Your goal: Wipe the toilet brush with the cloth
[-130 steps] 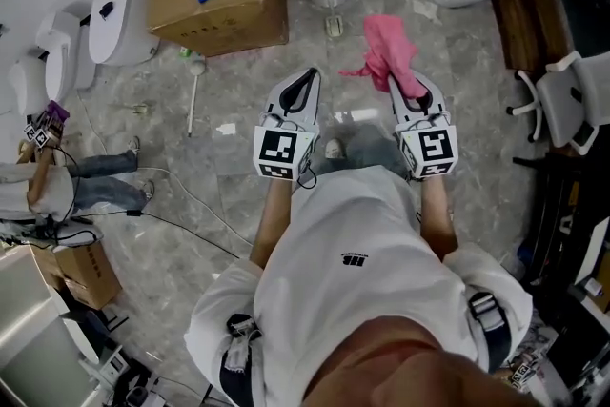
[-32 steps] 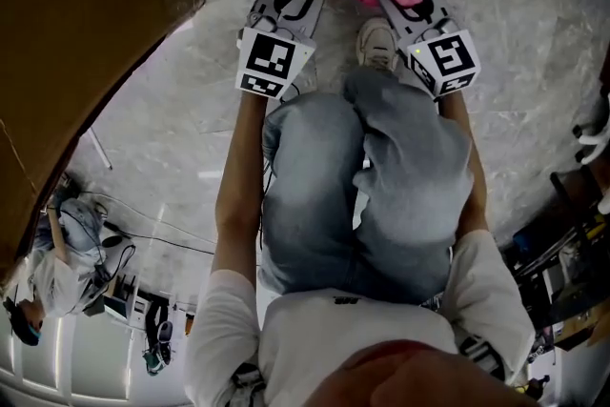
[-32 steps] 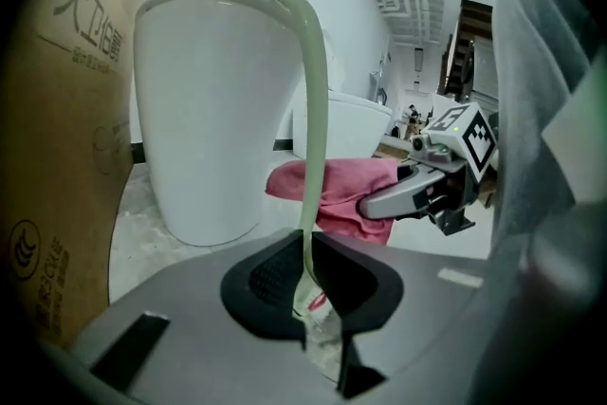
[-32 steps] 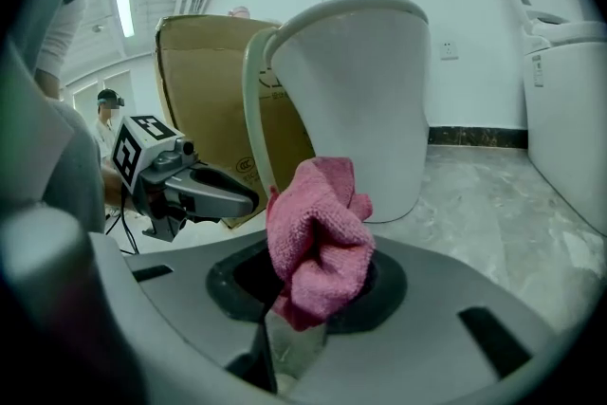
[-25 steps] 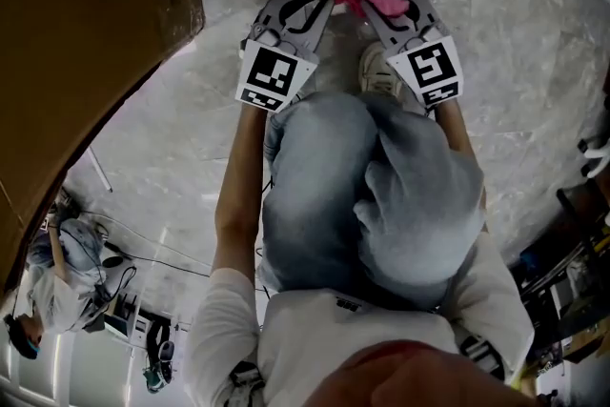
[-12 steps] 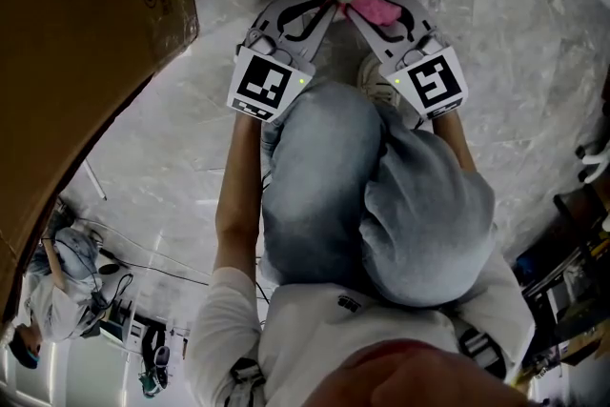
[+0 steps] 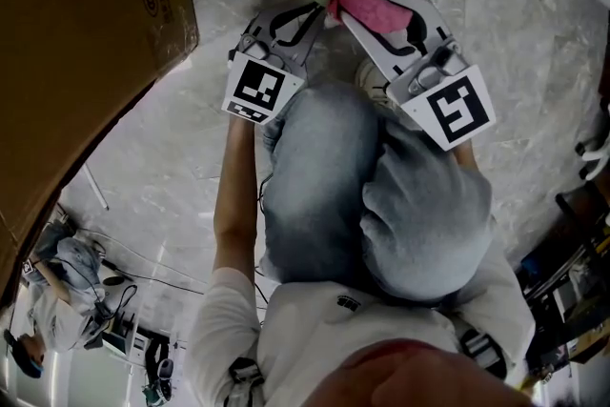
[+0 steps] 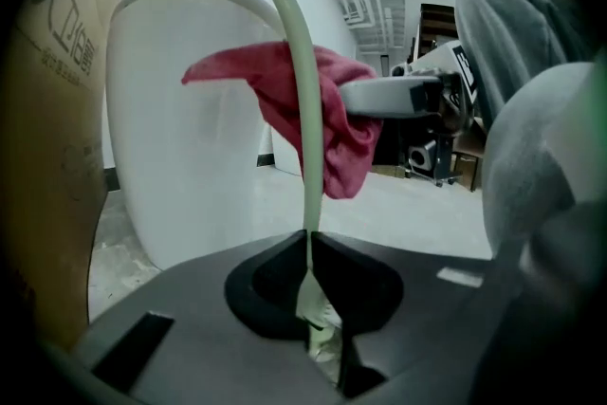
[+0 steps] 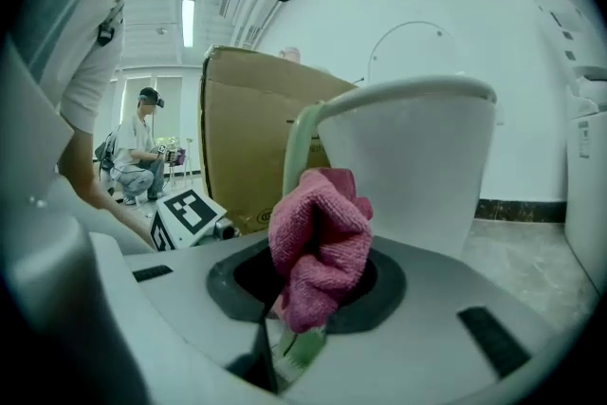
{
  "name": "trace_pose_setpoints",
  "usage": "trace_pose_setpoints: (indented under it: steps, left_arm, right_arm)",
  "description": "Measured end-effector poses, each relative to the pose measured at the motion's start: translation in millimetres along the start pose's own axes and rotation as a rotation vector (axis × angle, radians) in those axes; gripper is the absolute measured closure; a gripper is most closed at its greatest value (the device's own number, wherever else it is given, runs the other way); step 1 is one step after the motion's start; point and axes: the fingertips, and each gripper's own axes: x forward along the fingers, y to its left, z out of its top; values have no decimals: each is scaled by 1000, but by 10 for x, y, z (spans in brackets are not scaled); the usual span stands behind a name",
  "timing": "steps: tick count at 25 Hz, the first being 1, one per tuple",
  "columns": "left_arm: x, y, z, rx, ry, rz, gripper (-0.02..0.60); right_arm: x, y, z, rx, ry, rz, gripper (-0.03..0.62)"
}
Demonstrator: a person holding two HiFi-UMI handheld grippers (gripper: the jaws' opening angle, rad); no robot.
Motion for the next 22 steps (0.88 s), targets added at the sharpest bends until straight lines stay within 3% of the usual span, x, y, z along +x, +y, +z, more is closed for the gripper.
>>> trace_pose_setpoints:
  steps: [14,18,22]
  left_arm:
    - [-21,-61,21,-18,-21,18,565]
    - [-29,-59,20,-32,-33,25,565]
    - [-32,-44,17,-37,-36,36,565]
  right_arm:
    - [-201,17,877,-139,-155,21,510]
    - [-194,91,849,-159,-163,52,510]
    - [-148,132,574,-139,-113,68,510]
